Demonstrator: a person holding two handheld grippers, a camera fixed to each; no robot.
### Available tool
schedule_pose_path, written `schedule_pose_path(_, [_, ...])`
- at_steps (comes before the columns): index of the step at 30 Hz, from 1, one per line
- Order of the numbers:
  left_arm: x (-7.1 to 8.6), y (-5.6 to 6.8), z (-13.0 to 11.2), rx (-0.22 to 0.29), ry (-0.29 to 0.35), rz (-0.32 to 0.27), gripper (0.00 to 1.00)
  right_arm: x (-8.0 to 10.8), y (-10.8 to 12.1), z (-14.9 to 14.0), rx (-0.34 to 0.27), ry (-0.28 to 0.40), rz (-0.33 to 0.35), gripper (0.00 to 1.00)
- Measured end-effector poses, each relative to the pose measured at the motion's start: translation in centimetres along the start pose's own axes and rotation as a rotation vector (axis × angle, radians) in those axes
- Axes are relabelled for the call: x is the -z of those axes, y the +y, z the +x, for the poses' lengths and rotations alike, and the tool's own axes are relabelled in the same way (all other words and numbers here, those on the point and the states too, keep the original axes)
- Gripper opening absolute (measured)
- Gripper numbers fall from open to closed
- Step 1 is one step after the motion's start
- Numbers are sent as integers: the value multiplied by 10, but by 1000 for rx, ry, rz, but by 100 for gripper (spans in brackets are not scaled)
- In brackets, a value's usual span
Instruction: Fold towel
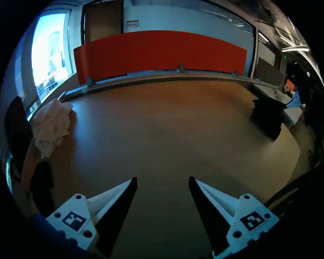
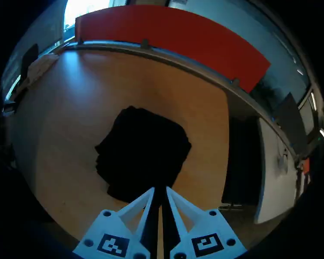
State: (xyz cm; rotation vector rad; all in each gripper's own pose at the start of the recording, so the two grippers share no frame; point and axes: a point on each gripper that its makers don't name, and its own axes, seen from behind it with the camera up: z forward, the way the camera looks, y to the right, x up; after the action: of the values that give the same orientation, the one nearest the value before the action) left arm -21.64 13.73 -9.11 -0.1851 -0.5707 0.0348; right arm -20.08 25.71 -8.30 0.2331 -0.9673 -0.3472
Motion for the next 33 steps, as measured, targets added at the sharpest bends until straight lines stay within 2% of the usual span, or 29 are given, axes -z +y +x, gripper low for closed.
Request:
schedule_pose_path(11, [0, -1, -3, -1, -7, 3, 88, -10, 8, -32, -46, -66, -16, 3])
schedule_pose_path(33, [1, -3, -4, -2, -12, 9, 88, -28, 8, -50, -84, -102, -51, 4])
